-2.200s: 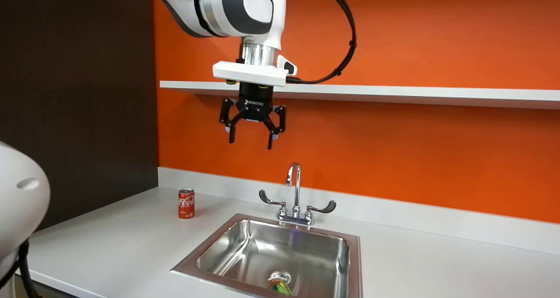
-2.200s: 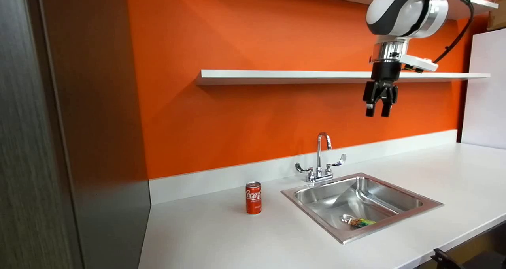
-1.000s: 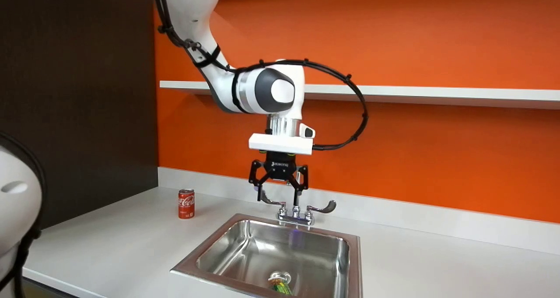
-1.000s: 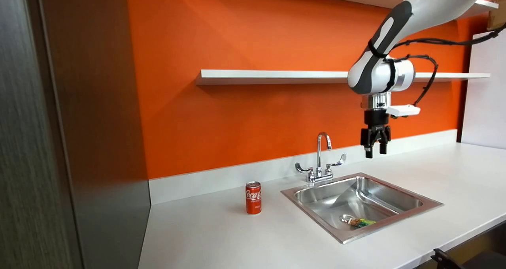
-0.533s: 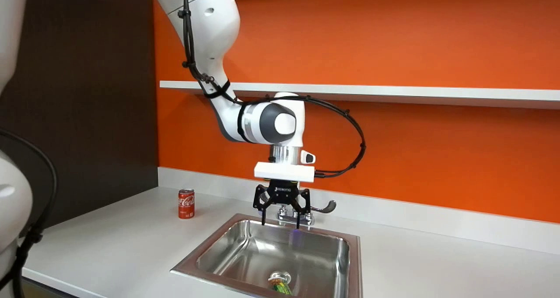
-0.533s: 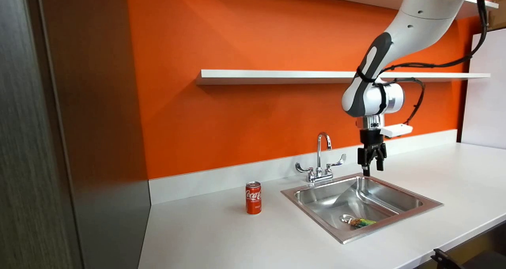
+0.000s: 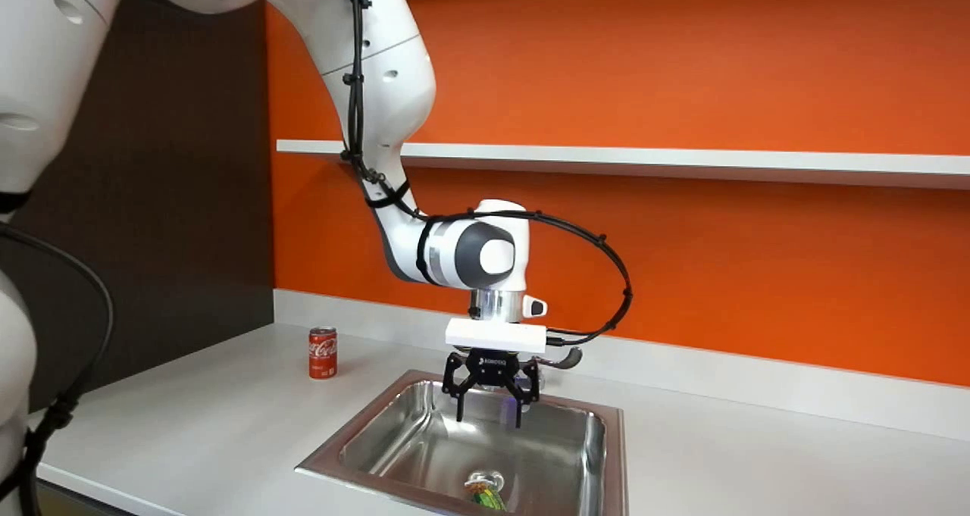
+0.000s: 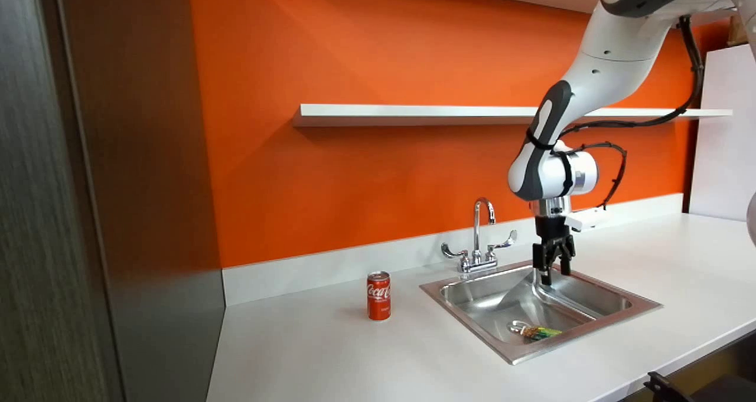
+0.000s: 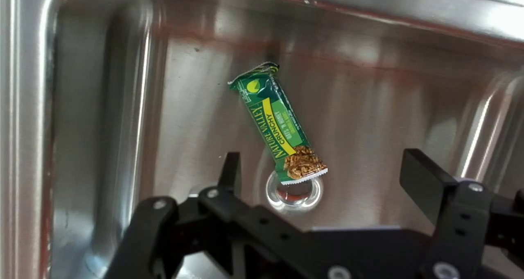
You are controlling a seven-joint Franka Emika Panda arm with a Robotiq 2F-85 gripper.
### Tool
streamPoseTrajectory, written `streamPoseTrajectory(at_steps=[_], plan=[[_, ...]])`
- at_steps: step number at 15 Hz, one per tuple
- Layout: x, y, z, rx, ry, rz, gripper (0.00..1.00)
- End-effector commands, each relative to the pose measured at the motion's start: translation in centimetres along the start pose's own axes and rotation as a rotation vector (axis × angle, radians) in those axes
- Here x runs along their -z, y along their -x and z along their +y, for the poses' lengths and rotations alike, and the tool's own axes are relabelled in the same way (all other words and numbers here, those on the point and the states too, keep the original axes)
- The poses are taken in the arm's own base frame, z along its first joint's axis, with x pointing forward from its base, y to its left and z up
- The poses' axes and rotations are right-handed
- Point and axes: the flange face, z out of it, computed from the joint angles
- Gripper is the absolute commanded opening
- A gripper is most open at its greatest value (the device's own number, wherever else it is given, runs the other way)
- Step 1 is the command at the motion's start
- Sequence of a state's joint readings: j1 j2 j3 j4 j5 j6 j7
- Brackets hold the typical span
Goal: Remove the chocolate from the sink
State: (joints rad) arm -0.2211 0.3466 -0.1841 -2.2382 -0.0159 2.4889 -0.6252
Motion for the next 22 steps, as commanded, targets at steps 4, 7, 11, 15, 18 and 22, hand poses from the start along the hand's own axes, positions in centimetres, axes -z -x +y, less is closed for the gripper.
streamPoseTrajectory(at_steps=[4,7,11,15,18,22], plan=[[-4.1,-1.1,0.6,0.02,-0.01,0.004,1.0],[-5.7,-1.4,0.9,0.019,-0.006,0.001,1.0],[-7.8,-1.4,1.5,0.012,-0.001,-0.001,1.0],[-9.8,-1.0,2.0,0.003,-0.001,-0.003,1.0],[-10.1,-0.5,1.6,-0.01,-0.006,-0.021,1.0],[-10.5,-0.5,1.5,-0.009,-0.008,-0.028,1.0]])
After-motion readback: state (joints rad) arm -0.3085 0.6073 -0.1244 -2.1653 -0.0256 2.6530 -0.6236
